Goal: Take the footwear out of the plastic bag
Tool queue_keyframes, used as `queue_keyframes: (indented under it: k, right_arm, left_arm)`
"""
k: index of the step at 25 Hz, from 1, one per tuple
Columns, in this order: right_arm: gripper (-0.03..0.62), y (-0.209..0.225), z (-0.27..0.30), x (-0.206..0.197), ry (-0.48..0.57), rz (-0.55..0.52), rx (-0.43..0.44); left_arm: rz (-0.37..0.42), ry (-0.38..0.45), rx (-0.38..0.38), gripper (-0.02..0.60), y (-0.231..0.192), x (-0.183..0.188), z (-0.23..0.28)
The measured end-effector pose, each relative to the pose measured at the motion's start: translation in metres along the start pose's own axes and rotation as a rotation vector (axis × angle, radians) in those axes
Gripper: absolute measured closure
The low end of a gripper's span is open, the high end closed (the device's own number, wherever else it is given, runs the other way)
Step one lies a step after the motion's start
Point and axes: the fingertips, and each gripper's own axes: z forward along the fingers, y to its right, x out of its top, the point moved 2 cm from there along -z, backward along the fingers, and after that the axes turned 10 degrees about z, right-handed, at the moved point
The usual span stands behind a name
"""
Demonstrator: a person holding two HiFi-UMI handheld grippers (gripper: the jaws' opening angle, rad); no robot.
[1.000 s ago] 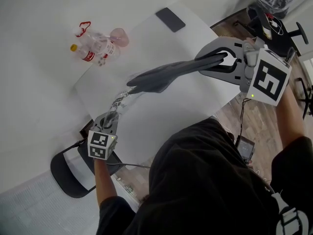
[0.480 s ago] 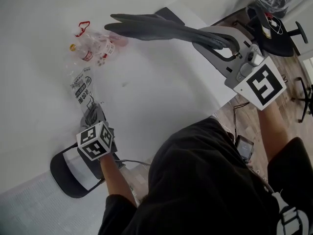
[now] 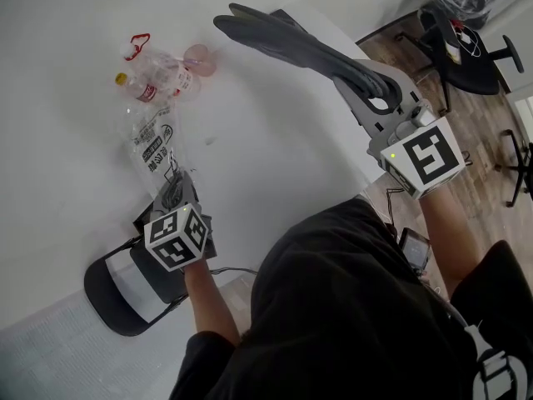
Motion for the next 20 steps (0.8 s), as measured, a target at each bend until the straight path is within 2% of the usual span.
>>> queue_keyframes:
  k: [9, 20]
  right_arm:
    - [0.516, 0.003, -0.013, -0.050, -0.080, 0.054, -0.037]
    - [0.516, 0.000, -0.012, -0.057, -0.108, 0.036, -0.029]
  left_arm:
    - [0.003, -0.066, -0.071, 0.552, 0.039, -0.033, 0.010]
    - [0.008, -0.077, -0.093, 0.552, 0.048, -0.037, 0.013]
